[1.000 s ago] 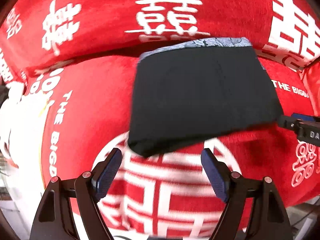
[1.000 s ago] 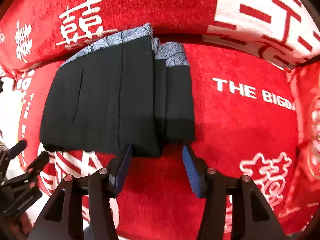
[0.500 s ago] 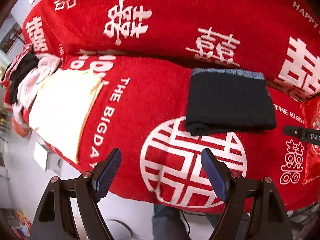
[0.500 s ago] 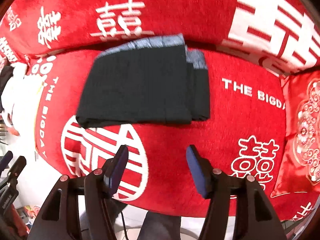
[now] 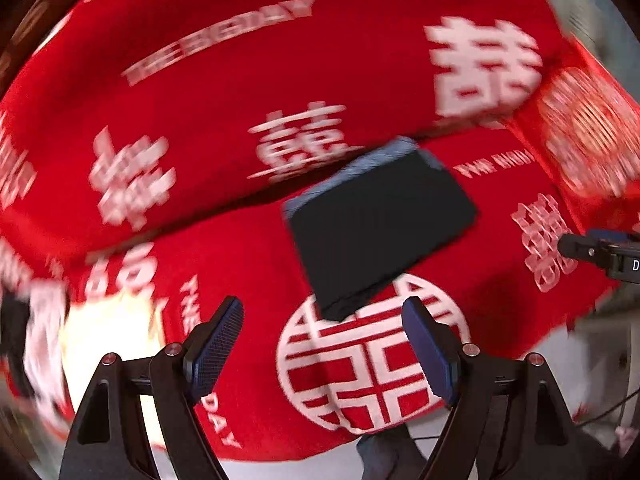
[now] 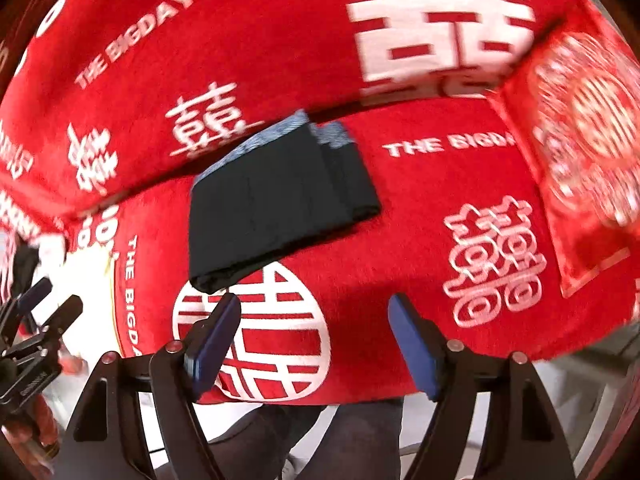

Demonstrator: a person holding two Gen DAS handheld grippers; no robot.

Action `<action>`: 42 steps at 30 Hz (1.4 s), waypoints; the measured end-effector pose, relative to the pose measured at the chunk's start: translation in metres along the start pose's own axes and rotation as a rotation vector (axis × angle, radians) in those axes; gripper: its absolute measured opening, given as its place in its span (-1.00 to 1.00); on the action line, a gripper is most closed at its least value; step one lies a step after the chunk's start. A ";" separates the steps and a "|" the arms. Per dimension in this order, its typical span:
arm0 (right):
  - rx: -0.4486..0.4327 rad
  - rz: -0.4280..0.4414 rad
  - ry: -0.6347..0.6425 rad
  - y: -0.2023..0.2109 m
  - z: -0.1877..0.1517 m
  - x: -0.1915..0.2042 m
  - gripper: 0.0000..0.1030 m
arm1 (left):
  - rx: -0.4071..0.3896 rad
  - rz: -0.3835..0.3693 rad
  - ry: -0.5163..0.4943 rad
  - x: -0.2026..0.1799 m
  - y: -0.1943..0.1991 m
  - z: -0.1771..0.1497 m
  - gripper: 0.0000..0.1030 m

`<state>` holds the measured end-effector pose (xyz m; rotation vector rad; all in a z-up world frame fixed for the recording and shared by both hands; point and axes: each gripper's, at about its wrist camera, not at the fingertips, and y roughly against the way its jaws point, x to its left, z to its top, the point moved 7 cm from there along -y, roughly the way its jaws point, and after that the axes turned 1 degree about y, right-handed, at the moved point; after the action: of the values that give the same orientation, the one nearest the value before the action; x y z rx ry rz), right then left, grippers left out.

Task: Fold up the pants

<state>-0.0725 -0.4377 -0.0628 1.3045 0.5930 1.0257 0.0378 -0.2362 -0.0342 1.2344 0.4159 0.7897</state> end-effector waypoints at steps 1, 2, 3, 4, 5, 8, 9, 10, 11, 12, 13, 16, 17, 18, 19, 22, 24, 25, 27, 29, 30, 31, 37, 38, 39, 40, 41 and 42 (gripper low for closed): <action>-0.015 -0.009 -0.022 0.006 -0.004 -0.005 0.54 | 0.007 -0.023 -0.047 -0.012 -0.001 0.005 0.60; -0.031 -0.015 -0.040 0.011 -0.009 -0.009 0.54 | 0.013 -0.042 -0.088 -0.023 -0.002 0.010 0.60; -0.045 -0.020 -0.055 0.017 -0.013 -0.013 0.54 | 0.016 -0.057 -0.133 -0.035 -0.002 0.015 0.60; -0.057 -0.026 -0.068 0.021 -0.018 -0.016 0.54 | 0.014 -0.071 -0.178 -0.048 -0.002 0.020 0.60; -0.071 -0.038 -0.086 0.026 -0.023 -0.021 0.54 | 0.009 -0.085 -0.214 -0.059 -0.001 0.025 0.60; -0.095 -0.069 -0.143 0.036 -0.040 -0.035 0.54 | -0.014 -0.141 -0.293 -0.093 0.006 0.039 0.60; -0.102 -0.073 -0.167 0.040 -0.045 -0.040 0.54 | -0.022 -0.156 -0.309 -0.101 0.009 0.042 0.60; -0.109 -0.077 -0.191 0.043 -0.051 -0.045 0.54 | -0.030 -0.171 -0.330 -0.110 0.012 0.045 0.60; -0.112 -0.078 -0.209 0.045 -0.056 -0.048 0.54 | -0.037 -0.180 -0.345 -0.117 0.015 0.046 0.60; -0.115 -0.080 -0.230 0.047 -0.061 -0.052 0.54 | -0.048 -0.191 -0.357 -0.124 0.020 0.046 0.60; -0.116 -0.082 -0.243 0.048 -0.065 -0.055 0.54 | -0.055 -0.201 -0.360 -0.127 0.024 0.046 0.60; -0.113 -0.086 -0.267 0.050 -0.072 -0.061 0.54 | -0.070 -0.213 -0.363 -0.129 0.034 0.043 0.60; -0.113 -0.087 -0.266 0.050 -0.072 -0.061 0.54 | -0.069 -0.210 -0.362 -0.129 0.034 0.043 0.60; -0.115 -0.088 -0.260 0.051 -0.071 -0.060 0.54 | -0.068 -0.206 -0.358 -0.126 0.037 0.043 0.60; -0.120 -0.088 -0.251 0.052 -0.070 -0.059 0.54 | -0.071 -0.203 -0.350 -0.123 0.039 0.045 0.60; -0.133 -0.082 -0.214 0.056 -0.063 -0.053 0.54 | -0.104 -0.192 -0.317 -0.114 0.051 0.056 0.60; -0.139 -0.078 -0.199 0.058 -0.062 -0.049 0.54 | -0.141 -0.183 -0.293 -0.109 0.062 0.067 0.60; -0.140 -0.076 -0.190 0.058 -0.061 -0.048 0.54 | -0.156 -0.181 -0.283 -0.108 0.065 0.072 0.60; -0.140 -0.073 -0.181 0.059 -0.061 -0.047 0.54 | -0.180 -0.176 -0.258 -0.106 0.068 0.079 0.60; -0.143 -0.072 -0.173 0.060 -0.062 -0.047 0.54 | -0.167 -0.178 -0.243 -0.107 0.064 0.078 0.60; -0.146 -0.074 -0.170 0.062 -0.064 -0.048 0.54 | -0.158 -0.178 -0.242 -0.108 0.062 0.076 0.60; -0.147 -0.075 -0.171 0.063 -0.065 -0.049 0.54 | -0.144 -0.179 -0.243 -0.111 0.059 0.073 0.60; -0.150 -0.075 -0.224 0.067 -0.077 -0.063 0.54 | -0.128 -0.187 -0.260 -0.119 0.058 0.055 0.60; -0.150 -0.075 -0.234 0.067 -0.079 -0.065 0.54 | -0.129 -0.188 -0.259 -0.118 0.059 0.053 0.60; -0.151 -0.075 -0.238 0.067 -0.080 -0.065 0.54 | -0.130 -0.188 -0.255 -0.116 0.058 0.050 0.60; -0.151 -0.075 -0.238 0.067 -0.082 -0.064 0.54 | -0.133 -0.187 -0.246 -0.113 0.057 0.048 0.60; -0.150 -0.077 -0.236 0.067 -0.083 -0.063 0.54 | -0.133 -0.187 -0.236 -0.109 0.055 0.045 0.60; -0.145 -0.082 -0.231 0.066 -0.086 -0.061 0.54 | -0.126 -0.182 -0.223 -0.104 0.051 0.041 0.60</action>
<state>-0.1914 -0.4522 -0.0294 1.2390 0.3860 0.8217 -0.0205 -0.3336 0.0130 1.1342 0.2873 0.5088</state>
